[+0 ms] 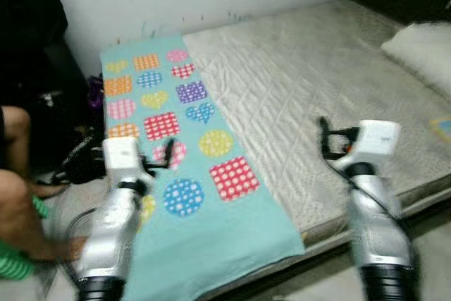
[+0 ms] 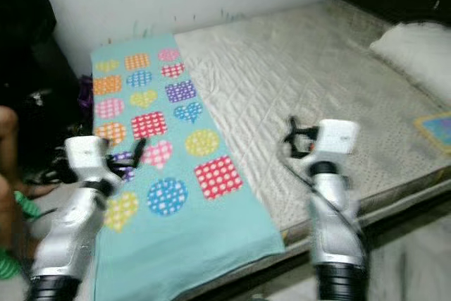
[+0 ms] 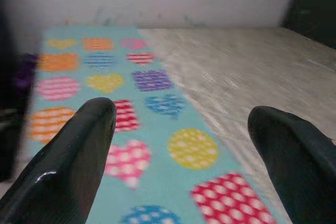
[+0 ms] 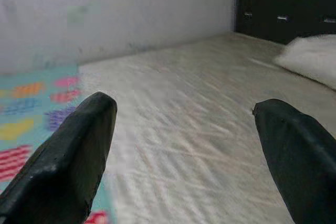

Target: Clean up the room

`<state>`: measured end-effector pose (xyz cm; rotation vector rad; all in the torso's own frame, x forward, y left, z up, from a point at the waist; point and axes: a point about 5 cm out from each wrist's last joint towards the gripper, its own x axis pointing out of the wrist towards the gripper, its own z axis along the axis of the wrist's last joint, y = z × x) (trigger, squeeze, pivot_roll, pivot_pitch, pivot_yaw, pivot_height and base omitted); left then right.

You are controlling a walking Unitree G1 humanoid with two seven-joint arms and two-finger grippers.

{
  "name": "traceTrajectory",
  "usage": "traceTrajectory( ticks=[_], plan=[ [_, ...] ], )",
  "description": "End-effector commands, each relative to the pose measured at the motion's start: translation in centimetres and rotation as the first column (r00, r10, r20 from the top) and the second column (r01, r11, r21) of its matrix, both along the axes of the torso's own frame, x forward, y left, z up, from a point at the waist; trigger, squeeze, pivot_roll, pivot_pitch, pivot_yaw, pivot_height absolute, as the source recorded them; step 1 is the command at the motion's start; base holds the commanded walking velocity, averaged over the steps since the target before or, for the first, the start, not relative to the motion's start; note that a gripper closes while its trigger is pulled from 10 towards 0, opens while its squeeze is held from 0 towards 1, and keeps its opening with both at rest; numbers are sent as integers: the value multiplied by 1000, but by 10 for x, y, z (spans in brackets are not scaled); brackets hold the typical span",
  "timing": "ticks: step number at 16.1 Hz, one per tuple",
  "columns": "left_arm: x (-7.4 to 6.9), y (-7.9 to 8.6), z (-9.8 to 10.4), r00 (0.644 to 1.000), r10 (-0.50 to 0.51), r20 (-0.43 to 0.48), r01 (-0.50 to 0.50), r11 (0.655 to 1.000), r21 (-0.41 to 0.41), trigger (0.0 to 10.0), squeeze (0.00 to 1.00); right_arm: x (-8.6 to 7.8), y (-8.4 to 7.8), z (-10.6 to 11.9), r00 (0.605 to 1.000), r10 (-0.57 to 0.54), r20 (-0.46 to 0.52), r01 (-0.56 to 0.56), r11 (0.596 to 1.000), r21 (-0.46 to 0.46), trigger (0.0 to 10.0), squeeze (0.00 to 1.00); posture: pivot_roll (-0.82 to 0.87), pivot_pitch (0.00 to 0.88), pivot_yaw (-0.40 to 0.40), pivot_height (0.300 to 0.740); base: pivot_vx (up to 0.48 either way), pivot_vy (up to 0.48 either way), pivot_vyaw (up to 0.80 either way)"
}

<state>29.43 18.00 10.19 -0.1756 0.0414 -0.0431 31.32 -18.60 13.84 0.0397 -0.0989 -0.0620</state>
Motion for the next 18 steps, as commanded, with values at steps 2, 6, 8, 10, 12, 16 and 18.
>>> traceTrajectory(
  ticks=[2,6,8,10,12,16,18],
  plan=[
    [0,2,-1,1000,10,0,-10,1000,18,10000,0,0,-3,0,1000,-6,2,6,1000,-4,10000,0,-186,0,89,740,0,0,-466],
    [2,4,3,1000,4,27,-6,998,66,10000,0,3,1,0,1000,7,2,-7,1000,-4,10000,0,-184,0,89,740,0,0,-464],
    [2,5,-3,999,42,-4,-42,997,72,10000,0,4,3,-2,1000,17,-7,-17,1000,-10,10000,0,-186,0,88,740,0,0,-466],
    [1,6,-10,998,58,-29,-57,998,40,10000,0,4,5,-5,999,29,-17,-29,999,-20,10000,0,-188,0,84,740,0,0,-456],
    [0,5,-12,998,55,-32,-54,998,40,10000,0,4,7,-8,999,40,-25,-40,999,-14,10000,0,-187,0,81,740,0,0,-441],
    [0,2,-14,998,46,-36,-46,999,14,10000,0,4,21,-10,996,89,-22,-90,996,-26,10000,0,-187,0,78,740,0,0,-114],
    [0,0,-13,999,38,-34,-38,999,7,10000,0,4,21,-10,995,98,-20,-98,995,-25,10000,0,-188,0,76,740,0,0,0]
  ],
)
